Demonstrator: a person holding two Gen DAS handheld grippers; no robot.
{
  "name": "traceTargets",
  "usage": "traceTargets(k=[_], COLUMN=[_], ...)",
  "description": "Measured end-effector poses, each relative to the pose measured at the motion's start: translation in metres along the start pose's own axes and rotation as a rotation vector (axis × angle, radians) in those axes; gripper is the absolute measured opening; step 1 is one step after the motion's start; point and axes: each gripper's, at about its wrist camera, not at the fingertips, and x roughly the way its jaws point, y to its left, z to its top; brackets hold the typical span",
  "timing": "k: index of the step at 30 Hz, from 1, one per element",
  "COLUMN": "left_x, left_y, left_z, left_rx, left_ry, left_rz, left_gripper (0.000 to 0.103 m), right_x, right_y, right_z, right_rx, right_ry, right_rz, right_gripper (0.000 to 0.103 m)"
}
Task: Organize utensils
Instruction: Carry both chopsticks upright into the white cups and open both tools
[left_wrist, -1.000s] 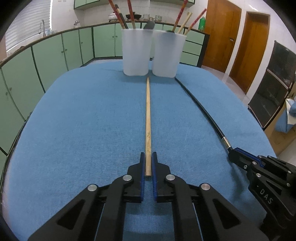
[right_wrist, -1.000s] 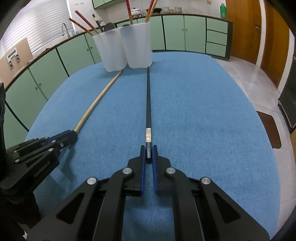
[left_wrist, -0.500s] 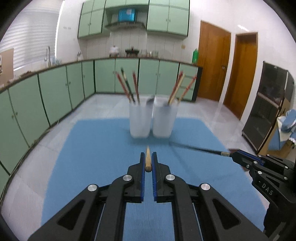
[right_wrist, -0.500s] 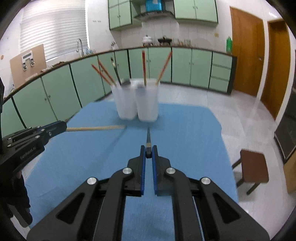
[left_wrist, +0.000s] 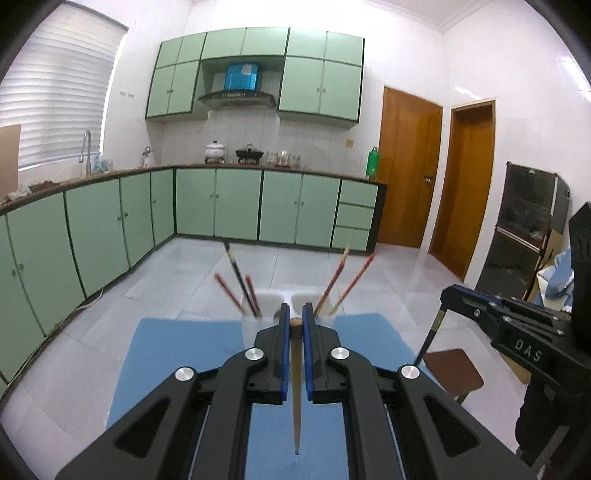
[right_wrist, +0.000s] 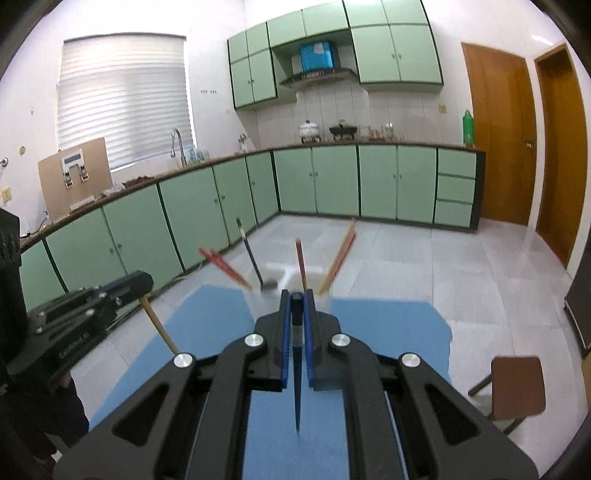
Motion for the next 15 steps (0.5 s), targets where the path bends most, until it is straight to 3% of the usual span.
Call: traceTargets(k=[6,15], left_x=[0.012,0.036], left_y=[0.002,0.008], left_z=[0.034,0.105], left_rx=[0.01,0.06], left_ry=[-0.058,-0.191], left_rz=[-0.022,0.03], left_gripper=[0.006,0.006], right_x=[0.008,0.049], right_y=[-0.007,-0.031], right_z=[0.046,0.125], right_rx=[-0.026,-0.032], right_ry=[-0.066,-0.172], right_rz=[-0.002,-0.041], right_gripper=[0.006,0.006])
